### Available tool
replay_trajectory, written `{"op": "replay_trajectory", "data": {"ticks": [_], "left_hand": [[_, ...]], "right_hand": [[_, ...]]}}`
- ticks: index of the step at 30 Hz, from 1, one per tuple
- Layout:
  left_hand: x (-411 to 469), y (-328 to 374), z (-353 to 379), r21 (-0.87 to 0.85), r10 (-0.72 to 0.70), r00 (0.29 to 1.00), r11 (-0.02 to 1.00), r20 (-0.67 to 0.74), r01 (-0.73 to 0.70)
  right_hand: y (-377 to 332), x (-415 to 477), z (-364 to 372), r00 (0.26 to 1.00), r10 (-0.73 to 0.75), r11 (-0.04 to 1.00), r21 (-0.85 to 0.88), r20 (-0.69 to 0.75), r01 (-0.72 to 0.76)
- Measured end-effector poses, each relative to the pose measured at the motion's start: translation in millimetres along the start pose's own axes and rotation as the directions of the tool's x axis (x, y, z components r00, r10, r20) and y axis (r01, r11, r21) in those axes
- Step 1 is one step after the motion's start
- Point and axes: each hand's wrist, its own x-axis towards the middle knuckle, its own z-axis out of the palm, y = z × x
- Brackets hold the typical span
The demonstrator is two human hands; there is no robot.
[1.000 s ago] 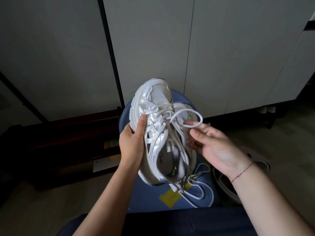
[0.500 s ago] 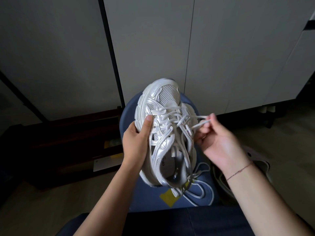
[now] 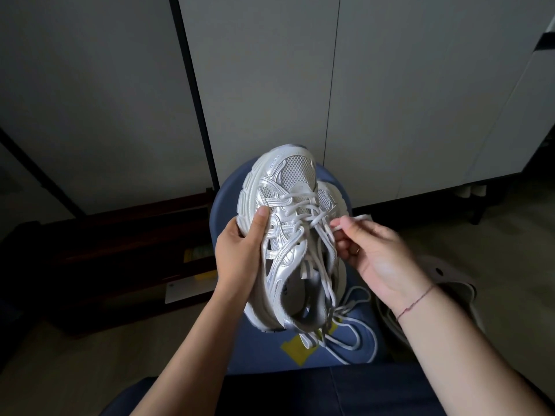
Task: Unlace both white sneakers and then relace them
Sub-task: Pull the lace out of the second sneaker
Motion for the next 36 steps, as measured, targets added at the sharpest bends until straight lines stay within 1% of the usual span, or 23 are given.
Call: {"op": "replay_trajectory", "data": {"ticks": [1,3,5,6,7,8,10,11,13,17,18,20,24,25,26,28,30,31,32,33,34,35,36], "left_hand": [[0.2,0.3,-0.1,-0.007,-0.001,1.0,1.0,0.003,0.001],[1.3,0.7,-0.9,-0.017,-0.003,1.0,1.0,0.009,0.003],[2.4,0.9,-1.9,-0.021,-0.001,1.0,1.0,0.002,0.001],[3.0,0.5,-2.5,-0.021,0.002,1.0,1.0,-0.005,-0.002],[3.3,0.4,-2.8,-0.018,0.003,1.0,1.0,-0.012,-0.003],[3.5,0.4,-2.8,-0.014,0.002,1.0,1.0,-0.016,-0.002],[2.7,0.4,-1.7,-0.009,-0.004,1.0,1.0,-0.018,0.004],[2.3,0.4,-0.9,-0.005,-0.005,1.0,1.0,-0.019,0.005],[1.8,0.7,0.3,0.005,-0.004,1.0,1.0,-0.018,0.004],[0.4,1.1,0.3,0.016,0.006,1.0,1.0,-0.009,-0.006],[0.0,1.1,-0.2,0.012,0.007,1.0,1.0,-0.008,-0.007],[0.3,1.4,-1.5,0.001,0.006,1.0,1.0,-0.004,-0.006],[2.7,0.7,-3.2,0.004,0.014,1.0,1.0,-0.014,-0.014],[3.7,-0.3,-3.8,0.011,0.016,1.0,1.0,-0.018,-0.015],[4.2,-1.3,-4.2,0.015,0.015,1.0,1.0,-0.02,-0.015],[4.8,-2.0,-4.1,0.009,0.012,1.0,1.0,-0.023,-0.011],[5.1,-1.1,-2.5,0.014,0.016,0.999,1.0,-0.033,-0.016],[5.1,-0.7,-1.9,0.021,0.024,0.999,1.0,-0.036,-0.024],[4.5,-0.1,-1.5,0.031,0.034,0.999,0.999,-0.035,-0.033],[4.1,-0.3,-1.2,0.047,0.045,0.998,0.998,-0.031,-0.043],[3.2,-0.5,-1.1,0.072,0.057,0.998,0.996,-0.028,-0.055],[2.9,-1.0,-1.3,0.107,0.071,0.997,0.992,-0.027,-0.068],[2.1,-1.6,-1.7,0.147,0.087,0.996,0.986,-0.028,-0.082]], "right_hand": [[-4.4,2.0,-1.1,0.999,0.048,0.991,0.125,0.006,-0.049],[-15.5,8.9,-9.0,0.994,0.099,0.902,0.42,0.037,-0.105],[-26.5,14.8,-21.8,0.997,0.061,0.768,0.636,0.039,-0.072],[-29.8,15.8,-27.5,0.999,0.041,0.736,0.676,0.023,-0.045],[-30.6,16.2,-31.4,0.999,0.04,0.747,0.664,0.004,-0.032],[-28.8,15.7,-32.1,0.999,0.049,0.796,0.604,-0.015,-0.03],[-20.0,10.9,-23.9,0.996,0.083,0.924,0.375,-0.016,-0.071],[-15.1,6.9,-16.3,0.996,0.088,0.963,0.255,0.007,-0.087],[-4.7,-0.2,-3.8,0.998,0.044,0.995,0.092,0.052,-0.049],[2.2,-5.3,4.8,0.998,-0.058,0.995,-0.074,0.025,0.06],[1.6,-3.3,3.7,0.998,-0.062,0.996,-0.061,0.009,0.063],[-2.8,2.3,-0.9,0.999,-0.042,0.994,0.103,-0.031,0.045],[-21.2,12.2,-17.3,0.984,0.009,0.906,0.417,-0.179,0.067],[-23.4,14.6,-21.4,0.976,0.03,0.888,0.453,-0.218,0.074],[-23.7,16.1,-24.4,0.968,0.043,0.894,0.442,-0.248,0.074],[-19.9,14.3,-24.1,0.966,0.026,0.961,0.274,-0.257,0.047],[-10.2,9.6,-19.7,0.98,-0.019,0.997,-0.071,-0.198,0.005],[-3.8,7.9,-17.1,0.986,-0.042,0.957,-0.289,-0.16,-0.006],[3.0,7.3,-16.6,0.989,-0.077,0.873,-0.487,-0.128,0.005],[8.7,7.2,-16.8,0.988,-0.127,0.768,-0.639,-0.092,0.039],[12.2,7.6,-17.5,0.98,-0.188,0.671,-0.737,-0.059,0.085],[12.1,8.3,-17.8,0.965,-0.258,0.608,-0.783,-0.036,0.134],[9.4,7.5,-16.8,0.945,-0.326,0.589,-0.785,-0.012,0.193]]}}
